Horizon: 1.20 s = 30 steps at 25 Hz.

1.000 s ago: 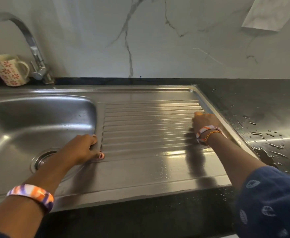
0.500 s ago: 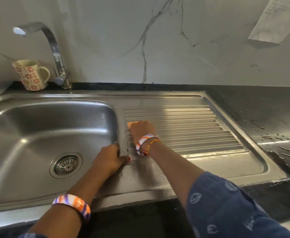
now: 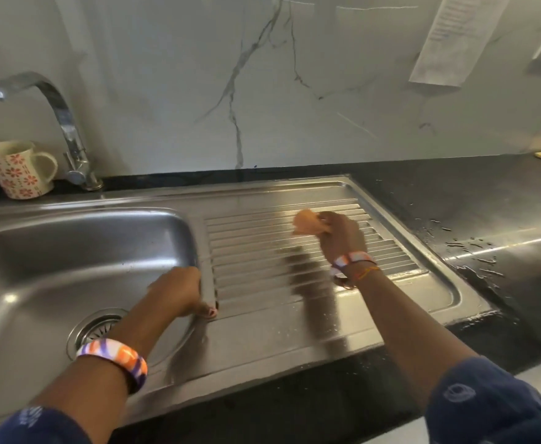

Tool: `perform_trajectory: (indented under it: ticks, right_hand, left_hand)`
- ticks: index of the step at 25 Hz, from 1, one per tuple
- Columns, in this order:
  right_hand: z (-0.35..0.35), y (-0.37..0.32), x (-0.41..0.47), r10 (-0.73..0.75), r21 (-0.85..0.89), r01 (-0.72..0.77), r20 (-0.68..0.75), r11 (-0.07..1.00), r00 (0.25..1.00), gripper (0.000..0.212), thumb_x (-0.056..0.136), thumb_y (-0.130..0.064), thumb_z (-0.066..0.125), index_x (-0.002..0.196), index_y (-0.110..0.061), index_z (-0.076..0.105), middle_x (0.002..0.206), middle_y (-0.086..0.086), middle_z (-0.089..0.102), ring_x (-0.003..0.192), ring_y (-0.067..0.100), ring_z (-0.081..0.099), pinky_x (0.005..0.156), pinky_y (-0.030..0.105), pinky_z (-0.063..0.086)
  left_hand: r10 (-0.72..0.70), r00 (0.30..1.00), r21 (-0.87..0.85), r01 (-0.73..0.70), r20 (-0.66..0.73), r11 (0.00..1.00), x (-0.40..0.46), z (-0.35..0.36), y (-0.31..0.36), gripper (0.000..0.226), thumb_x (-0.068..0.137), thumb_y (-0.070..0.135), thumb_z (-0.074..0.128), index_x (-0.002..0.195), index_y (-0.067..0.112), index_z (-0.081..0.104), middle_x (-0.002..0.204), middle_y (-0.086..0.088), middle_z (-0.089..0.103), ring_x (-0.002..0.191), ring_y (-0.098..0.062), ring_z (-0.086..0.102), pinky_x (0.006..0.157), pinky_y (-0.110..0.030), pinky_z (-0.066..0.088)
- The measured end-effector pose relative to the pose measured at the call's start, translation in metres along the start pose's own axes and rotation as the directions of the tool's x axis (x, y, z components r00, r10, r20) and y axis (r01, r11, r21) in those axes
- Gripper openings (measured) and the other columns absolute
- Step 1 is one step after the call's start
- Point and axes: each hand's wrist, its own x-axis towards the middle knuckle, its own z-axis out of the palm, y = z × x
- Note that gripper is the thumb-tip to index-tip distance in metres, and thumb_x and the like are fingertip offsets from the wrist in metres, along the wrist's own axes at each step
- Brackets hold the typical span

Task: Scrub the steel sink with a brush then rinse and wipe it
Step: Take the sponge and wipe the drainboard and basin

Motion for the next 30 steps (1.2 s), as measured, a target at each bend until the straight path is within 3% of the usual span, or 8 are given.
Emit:
perform_trajectory:
  ticks: [3, 5, 8, 11, 15, 23, 26, 30]
  right_hand:
    - [-0.006, 0.083, 0.008, 0.375, -0.141, -0.384, -0.082, 0.913, 0.923, 0.037, 0.083, -0.005, 0.059, 0.118, -0.015, 0.061, 0.122, 0.018, 0.058, 0.115, 0.036, 0.055, 0.094, 0.044, 0.046]
    - [0.005, 0.109, 0.025, 0.506, -0.300, -0.510, -0.098, 0.806, 0.857, 0.033, 0.083, -0.011, 0.058, 0.114, -0.020, 0.061, 0.125, 0.018, 0.051, 0.116, 0.040, 0.052, 0.092, 0.053, 0.043]
    - [0.017, 0.117, 0.061, 0.601, -0.324, -0.603, -0.117, 0.730, 0.790, 0.038, 0.091, -0.029, 0.043, 0.123, -0.015, 0.059, 0.130, 0.020, 0.048, 0.117, 0.042, 0.048, 0.092, 0.057, 0.038]
    - [0.022, 0.111, 0.087, 0.512, -0.362, -0.502, -0.075, 0.785, 0.855, 0.035, 0.085, -0.017, 0.054, 0.118, -0.008, 0.062, 0.126, 0.023, 0.054, 0.117, 0.042, 0.049, 0.092, 0.059, 0.041]
    - [0.027, 0.104, 0.124, 0.396, -0.319, -0.395, -0.067, 0.861, 0.916, 0.027, 0.089, -0.019, 0.054, 0.114, -0.016, 0.065, 0.124, 0.020, 0.055, 0.115, 0.038, 0.054, 0.094, 0.050, 0.044]
    - [0.044, 0.087, 0.167, 0.197, -0.356, -0.143, 0.120, 0.923, 0.973, 0.035, 0.088, -0.019, 0.056, 0.121, -0.028, 0.061, 0.125, 0.014, 0.057, 0.111, 0.036, 0.058, 0.095, 0.046, 0.047]
    - [0.053, 0.061, 0.150, 0.073, -0.350, -0.021, 0.134, 0.937, 0.988, 0.032, 0.090, -0.017, 0.055, 0.121, -0.018, 0.062, 0.123, 0.013, 0.058, 0.106, 0.035, 0.061, 0.087, 0.041, 0.049]
    - [0.095, -0.018, 0.119, -0.136, -0.212, 0.194, 0.260, 0.958, 0.956, 0.035, 0.091, -0.013, 0.049, 0.121, -0.027, 0.062, 0.130, 0.005, 0.054, 0.114, 0.030, 0.059, 0.093, 0.037, 0.047]
  left_hand:
    - [0.007, 0.998, 0.181, -0.019, 0.065, 0.983, 0.012, -0.017, 0.016, 0.063, 0.076, 0.046, 0.072, 0.123, 0.009, 0.056, 0.130, -0.010, 0.057, 0.120, -0.025, 0.054, 0.095, -0.028, 0.042]
    - [-0.030, 0.997, 0.218, 0.013, 0.074, 0.976, 0.019, -0.026, 0.023, 0.061, 0.078, 0.047, 0.070, 0.122, 0.006, 0.059, 0.126, -0.010, 0.060, 0.116, -0.024, 0.056, 0.088, -0.026, 0.043]
    - [-0.056, 0.993, 0.152, 0.041, 0.101, 0.988, 0.036, -0.026, 0.020, 0.059, 0.071, 0.044, 0.077, 0.114, 0.006, 0.064, 0.119, -0.009, 0.064, 0.108, -0.022, 0.060, 0.073, -0.021, 0.038]
    - [-0.072, 0.992, 0.050, 0.067, 0.107, 0.996, 0.044, -0.022, 0.010, 0.057, 0.066, 0.041, 0.081, 0.110, 0.009, 0.064, 0.118, -0.007, 0.063, 0.101, -0.019, 0.058, 0.071, -0.024, 0.040]
    - [-0.060, 0.994, 0.015, 0.059, 0.087, 0.998, 0.047, -0.014, 0.000, 0.061, 0.062, 0.043, 0.082, 0.112, 0.013, 0.061, 0.120, -0.002, 0.059, 0.106, -0.018, 0.055, 0.088, -0.029, 0.043]
    - [-0.062, 0.998, -0.016, 0.062, 0.024, 0.998, 0.053, -0.011, -0.004, 0.053, 0.046, 0.044, 0.088, 0.077, 0.011, 0.062, 0.085, -0.003, 0.062, 0.082, -0.020, 0.058, 0.066, -0.028, 0.042]
    - [-0.033, 0.999, -0.106, 0.033, 0.001, 0.994, 0.051, -0.008, -0.009, 0.056, 0.048, 0.041, 0.088, 0.087, 0.008, 0.065, 0.089, -0.004, 0.063, 0.083, -0.020, 0.059, 0.067, -0.030, 0.043]
    - [-0.007, 1.000, -0.168, 0.005, -0.017, 0.986, 0.050, -0.001, -0.011, 0.066, 0.051, 0.041, 0.088, 0.103, 0.009, 0.065, 0.107, -0.005, 0.065, 0.098, -0.021, 0.060, 0.084, -0.034, 0.050]
